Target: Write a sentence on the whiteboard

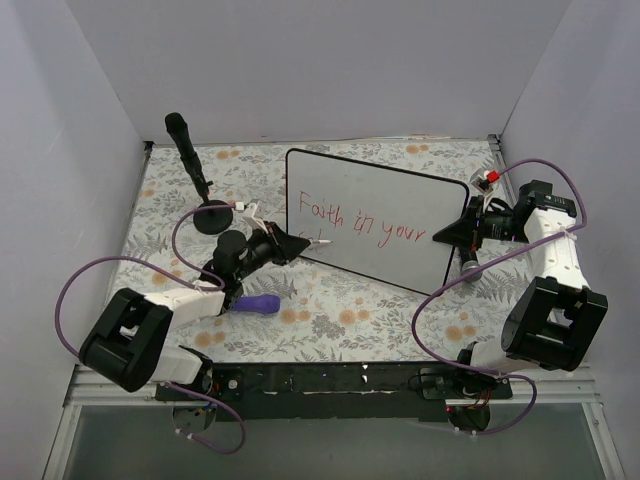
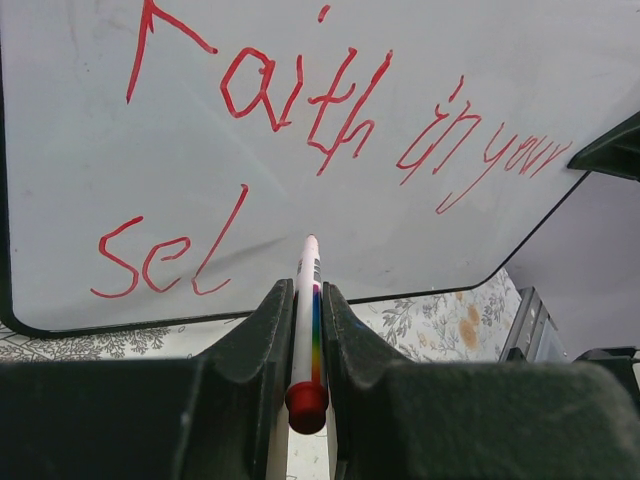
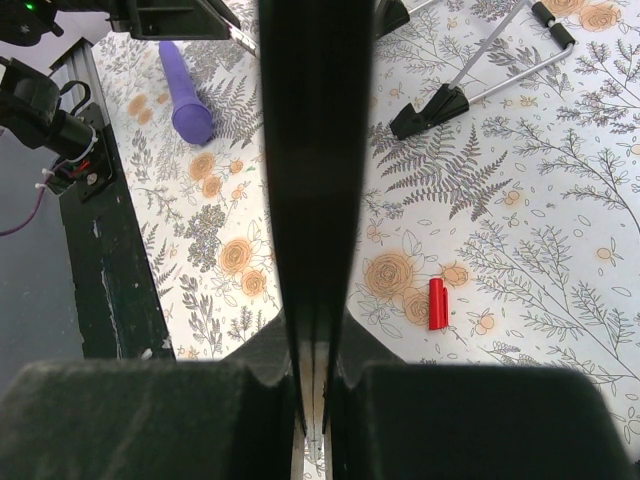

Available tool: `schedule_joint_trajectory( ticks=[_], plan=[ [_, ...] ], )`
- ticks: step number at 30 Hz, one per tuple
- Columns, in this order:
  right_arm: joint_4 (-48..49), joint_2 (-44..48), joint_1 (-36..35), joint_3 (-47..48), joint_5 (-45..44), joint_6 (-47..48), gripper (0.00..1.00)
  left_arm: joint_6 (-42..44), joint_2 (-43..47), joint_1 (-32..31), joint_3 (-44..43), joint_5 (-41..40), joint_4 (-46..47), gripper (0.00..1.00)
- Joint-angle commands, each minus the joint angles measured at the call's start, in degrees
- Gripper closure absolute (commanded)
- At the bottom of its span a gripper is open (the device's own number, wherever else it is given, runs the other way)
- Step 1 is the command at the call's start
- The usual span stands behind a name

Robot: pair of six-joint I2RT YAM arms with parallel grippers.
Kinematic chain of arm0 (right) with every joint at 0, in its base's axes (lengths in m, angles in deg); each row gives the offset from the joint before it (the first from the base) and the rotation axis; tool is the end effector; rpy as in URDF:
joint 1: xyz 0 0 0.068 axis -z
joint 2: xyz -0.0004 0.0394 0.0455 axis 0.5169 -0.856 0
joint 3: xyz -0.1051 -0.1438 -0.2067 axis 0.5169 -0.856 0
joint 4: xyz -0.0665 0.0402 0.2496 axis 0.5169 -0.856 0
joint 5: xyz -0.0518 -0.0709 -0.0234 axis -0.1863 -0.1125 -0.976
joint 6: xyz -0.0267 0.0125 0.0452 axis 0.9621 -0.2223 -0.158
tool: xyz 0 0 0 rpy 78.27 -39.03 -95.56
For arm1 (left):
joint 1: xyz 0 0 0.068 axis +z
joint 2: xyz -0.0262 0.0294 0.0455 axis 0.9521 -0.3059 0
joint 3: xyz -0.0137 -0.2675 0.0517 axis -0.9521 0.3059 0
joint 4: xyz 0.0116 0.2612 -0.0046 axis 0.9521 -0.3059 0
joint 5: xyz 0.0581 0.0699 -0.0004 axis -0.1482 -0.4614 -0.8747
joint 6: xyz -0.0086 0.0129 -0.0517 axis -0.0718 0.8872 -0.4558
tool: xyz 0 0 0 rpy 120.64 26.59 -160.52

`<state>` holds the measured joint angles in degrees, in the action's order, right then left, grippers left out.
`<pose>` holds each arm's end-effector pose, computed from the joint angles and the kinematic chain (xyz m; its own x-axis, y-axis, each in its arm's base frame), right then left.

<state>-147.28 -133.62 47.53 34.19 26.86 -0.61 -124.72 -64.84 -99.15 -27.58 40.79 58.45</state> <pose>0.2510 -0.0389 0.2853 -0.4306 -0.1727 -0.8858 -0.8416 0.4315 0.3250 0.2268 -0.1295 0.1988 -0.7458 -0.6355 -0.1999 0.0670 0.2271 -0.9716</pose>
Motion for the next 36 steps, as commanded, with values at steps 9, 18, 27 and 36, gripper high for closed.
schedule_joint_trajectory(
  ticks=[9, 18, 27, 36],
  plan=[
    [0.4, 1.5, -0.6, -0.1, -2.8, 0.9, 0.99, 1.3, -3.4, -1.0, -3.6, -6.0, 1.9, 1.0],
    [0.4, 1.5, -0.7, -0.1, -2.9, 0.9, 0.99, 2.2, -2.7, -1.0, -3.2, -8.8, -1.2, 1.0],
    [0.4, 1.7, -0.7, -0.1, -3.0, 0.9, 0.99, 3.7, -1.7, -1.1, -1.2, -9.7, -3.0, 1.0],
    [0.4, 1.6, -0.7, 0.0, -2.9, 0.9, 0.99, 4.7, -1.0, -1.0, 0.1, -8.9, -4.6, 1.0]
  ],
)
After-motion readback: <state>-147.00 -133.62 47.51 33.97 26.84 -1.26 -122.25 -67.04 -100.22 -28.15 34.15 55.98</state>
